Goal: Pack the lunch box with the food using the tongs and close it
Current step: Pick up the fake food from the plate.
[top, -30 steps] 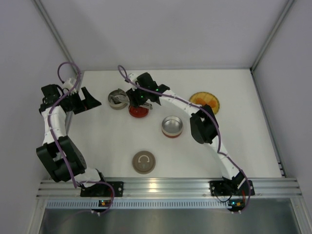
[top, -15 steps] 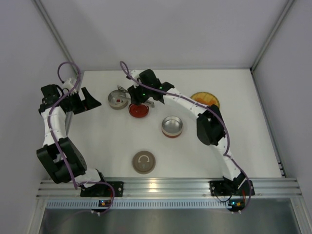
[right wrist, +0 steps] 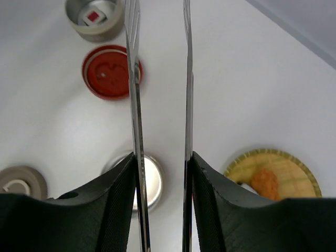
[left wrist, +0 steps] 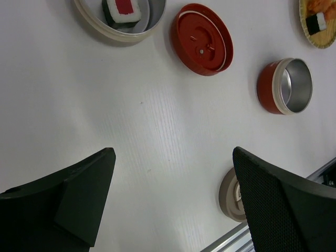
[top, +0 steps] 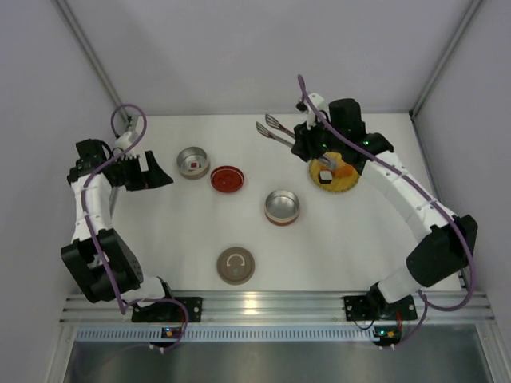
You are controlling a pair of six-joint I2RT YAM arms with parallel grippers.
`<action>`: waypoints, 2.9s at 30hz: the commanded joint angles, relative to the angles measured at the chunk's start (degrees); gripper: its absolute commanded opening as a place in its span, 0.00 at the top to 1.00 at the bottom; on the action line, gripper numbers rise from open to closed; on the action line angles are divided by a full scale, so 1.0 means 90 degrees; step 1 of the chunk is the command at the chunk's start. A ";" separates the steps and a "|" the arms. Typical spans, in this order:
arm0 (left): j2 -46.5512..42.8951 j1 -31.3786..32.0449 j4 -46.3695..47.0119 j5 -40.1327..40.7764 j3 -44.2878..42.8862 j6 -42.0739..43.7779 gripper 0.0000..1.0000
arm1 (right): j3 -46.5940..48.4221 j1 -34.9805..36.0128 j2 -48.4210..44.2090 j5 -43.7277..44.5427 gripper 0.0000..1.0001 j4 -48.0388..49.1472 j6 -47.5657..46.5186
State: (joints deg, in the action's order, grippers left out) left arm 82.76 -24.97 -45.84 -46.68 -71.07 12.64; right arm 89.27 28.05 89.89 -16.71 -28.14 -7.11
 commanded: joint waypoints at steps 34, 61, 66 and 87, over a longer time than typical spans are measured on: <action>-0.0290 0.0870 -0.0238 0.0528 -0.0238 0.0275 0.02 | -0.3513 -0.2512 -0.1873 0.0480 0.51 -0.0995 0.0742; -0.0133 0.0870 -0.0141 0.0567 -0.0160 0.0236 0.02 | -0.3123 -0.2521 -0.0993 0.0587 0.51 -0.0281 0.1103; -0.0123 0.0870 -0.0063 0.0587 -0.0102 0.0197 0.02 | -0.3132 -0.2521 -0.1042 0.0529 0.55 -0.0291 0.1113; -0.0124 0.0870 -0.0052 0.0149 -0.0169 -0.0154 0.02 | -0.1182 -0.1547 -0.1415 -0.0302 0.85 -0.0976 0.0254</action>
State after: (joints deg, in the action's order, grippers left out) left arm 82.00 -17.10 -48.03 -41.47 -71.26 13.04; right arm 73.03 9.39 76.42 -16.73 -38.79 -2.94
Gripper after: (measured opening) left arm 0.983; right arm 0.351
